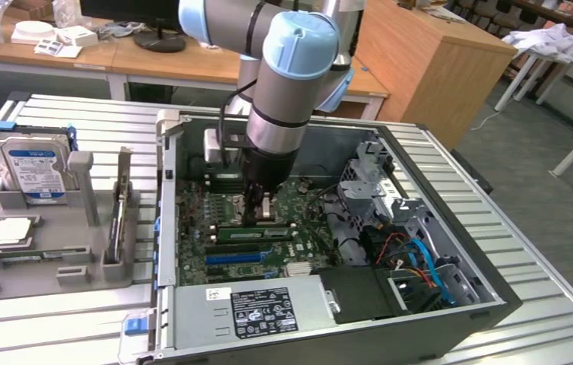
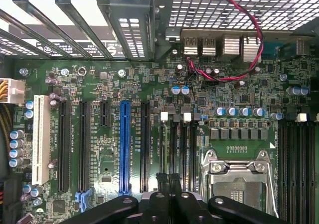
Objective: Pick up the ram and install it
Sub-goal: 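Press down the ram until it locks into place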
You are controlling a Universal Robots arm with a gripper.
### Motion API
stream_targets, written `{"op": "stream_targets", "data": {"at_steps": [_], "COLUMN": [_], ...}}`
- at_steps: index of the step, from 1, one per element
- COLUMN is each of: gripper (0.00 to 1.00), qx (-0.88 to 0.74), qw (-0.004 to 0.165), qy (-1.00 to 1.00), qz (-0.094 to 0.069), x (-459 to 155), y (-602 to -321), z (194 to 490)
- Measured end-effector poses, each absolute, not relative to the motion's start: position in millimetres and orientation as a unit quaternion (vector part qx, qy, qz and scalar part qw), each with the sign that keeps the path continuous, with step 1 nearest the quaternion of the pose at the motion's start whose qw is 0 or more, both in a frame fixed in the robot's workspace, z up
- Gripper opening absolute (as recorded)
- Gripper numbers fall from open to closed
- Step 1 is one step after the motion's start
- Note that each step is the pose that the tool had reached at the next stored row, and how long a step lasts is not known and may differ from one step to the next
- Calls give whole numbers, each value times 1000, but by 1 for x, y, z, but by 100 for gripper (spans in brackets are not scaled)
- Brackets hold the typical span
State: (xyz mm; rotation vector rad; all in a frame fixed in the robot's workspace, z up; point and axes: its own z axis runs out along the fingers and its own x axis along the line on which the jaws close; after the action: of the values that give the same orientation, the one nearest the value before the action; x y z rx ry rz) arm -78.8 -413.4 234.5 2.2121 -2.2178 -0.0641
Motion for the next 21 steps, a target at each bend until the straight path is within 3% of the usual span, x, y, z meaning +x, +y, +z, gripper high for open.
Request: {"op": "stream_targets", "data": {"at_steps": [21], "gripper": [11], "qx": [706], "qw": [4], "qy": [-708], "qz": [-21], "x": [-80], "y": [-413], "z": [231]}}
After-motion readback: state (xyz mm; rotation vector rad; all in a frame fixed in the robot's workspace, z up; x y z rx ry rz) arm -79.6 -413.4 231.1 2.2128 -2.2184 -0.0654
